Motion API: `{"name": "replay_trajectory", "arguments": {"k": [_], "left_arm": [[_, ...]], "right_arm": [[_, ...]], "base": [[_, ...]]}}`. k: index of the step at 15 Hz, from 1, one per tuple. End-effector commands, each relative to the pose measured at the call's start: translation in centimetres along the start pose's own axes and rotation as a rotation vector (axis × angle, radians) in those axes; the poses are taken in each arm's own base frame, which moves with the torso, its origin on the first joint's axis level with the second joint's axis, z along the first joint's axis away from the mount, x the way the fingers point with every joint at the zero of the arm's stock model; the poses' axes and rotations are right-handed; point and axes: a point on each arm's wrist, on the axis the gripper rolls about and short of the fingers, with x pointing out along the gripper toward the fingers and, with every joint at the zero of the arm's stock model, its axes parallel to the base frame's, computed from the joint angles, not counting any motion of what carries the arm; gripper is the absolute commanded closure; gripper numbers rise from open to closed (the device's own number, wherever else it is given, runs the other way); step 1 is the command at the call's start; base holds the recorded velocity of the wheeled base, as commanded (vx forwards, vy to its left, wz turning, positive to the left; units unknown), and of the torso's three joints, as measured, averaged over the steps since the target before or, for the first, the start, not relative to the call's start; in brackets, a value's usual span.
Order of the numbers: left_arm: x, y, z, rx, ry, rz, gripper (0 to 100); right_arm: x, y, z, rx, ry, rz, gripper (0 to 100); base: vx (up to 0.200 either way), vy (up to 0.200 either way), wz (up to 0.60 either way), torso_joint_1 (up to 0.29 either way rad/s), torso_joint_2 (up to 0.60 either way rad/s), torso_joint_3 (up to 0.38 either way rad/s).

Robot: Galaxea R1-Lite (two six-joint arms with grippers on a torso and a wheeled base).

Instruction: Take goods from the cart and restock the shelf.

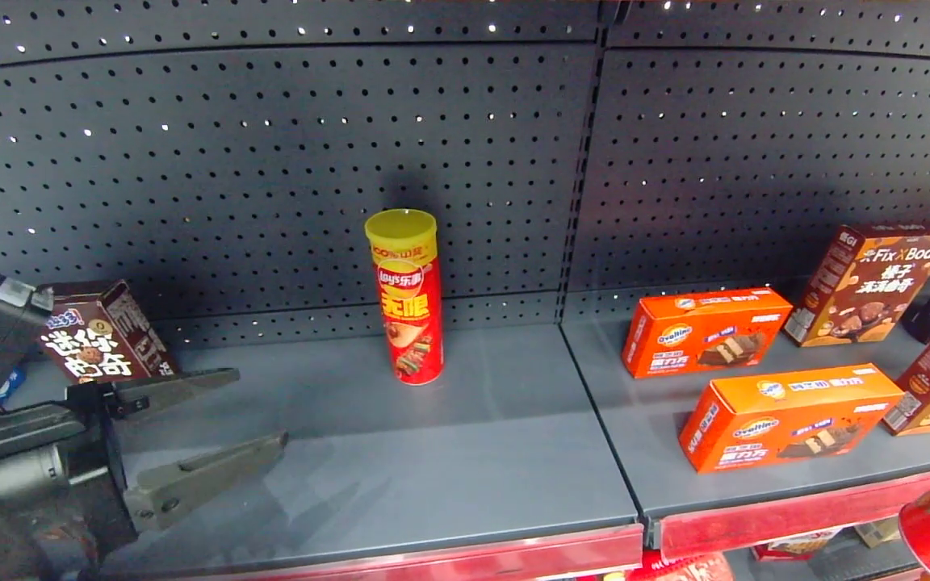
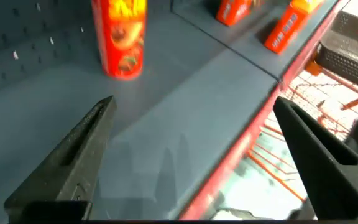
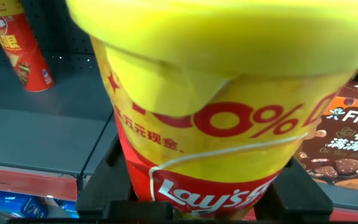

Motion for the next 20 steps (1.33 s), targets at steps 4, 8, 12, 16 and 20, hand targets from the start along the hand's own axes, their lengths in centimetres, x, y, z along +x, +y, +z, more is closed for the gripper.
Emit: {"name": "replay_trajectory", "arguments": {"k": [4,8,12,16,20], "left_arm": [[3.5,2.7,0.2,-0.017,0.031,0.025,0],[6.0,4.5,0.6,0.024,0.047,-0.037,0],[8.4,6.1,0.0,0.035,0.041,-0.074,0],[10.0,7.1,0.2,0.078,-0.006,-0.075,0],[12.0,8.5,0.0,0.133,-0.044,-0.091,0]], "right_arm": [[0.2,0.0,0.1,-0.006,0.004,-0.007,100],[0.2,0.0,0.0,-0.013,0.007,-0.010,100],[0.3,0.0,0.4,-0.033,-0.004,-0.009,100],[0.3,0.0,0.5,-0.033,-0.004,-0.006,100],[0.3,0.0,0.4,-0.033,-0.002,-0.006,100]], "base": [[0.000,0.000,0.00,0.000,0.00,0.000],[0.000,0.000,0.00,0.000,0.00,0.000],[0.000,0.000,0.00,0.000,0.00,0.000],[0.000,0.000,0.00,0.000,0.00,0.000],[0.000,0.000,0.00,0.000,0.00,0.000]]}}
